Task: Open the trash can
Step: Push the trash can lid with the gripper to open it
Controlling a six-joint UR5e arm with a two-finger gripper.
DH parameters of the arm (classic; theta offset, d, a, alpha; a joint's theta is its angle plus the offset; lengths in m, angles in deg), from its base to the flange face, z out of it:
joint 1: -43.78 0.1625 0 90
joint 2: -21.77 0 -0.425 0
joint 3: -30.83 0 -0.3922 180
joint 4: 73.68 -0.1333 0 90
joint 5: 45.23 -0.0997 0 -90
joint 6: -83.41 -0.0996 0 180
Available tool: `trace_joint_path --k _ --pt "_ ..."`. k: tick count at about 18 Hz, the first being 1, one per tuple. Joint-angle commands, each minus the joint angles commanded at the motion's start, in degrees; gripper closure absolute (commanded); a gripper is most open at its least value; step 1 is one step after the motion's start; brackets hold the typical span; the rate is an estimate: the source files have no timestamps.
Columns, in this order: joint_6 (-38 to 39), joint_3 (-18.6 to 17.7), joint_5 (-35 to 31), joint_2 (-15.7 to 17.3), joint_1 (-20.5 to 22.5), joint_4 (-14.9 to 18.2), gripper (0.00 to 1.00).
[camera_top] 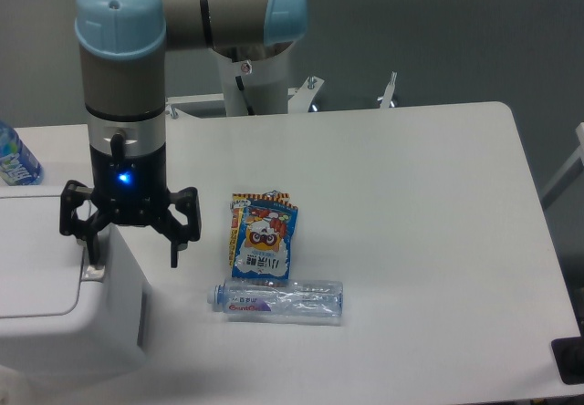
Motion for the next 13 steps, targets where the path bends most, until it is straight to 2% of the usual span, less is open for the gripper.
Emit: trace_joint_path --k 8,13 --pt "0.0 0.1 -2.6 -0.7 0.0 0.0 0.00" --pt "-0.4 1.8 -2.5 0.0 0.8 -0.2 0.00"
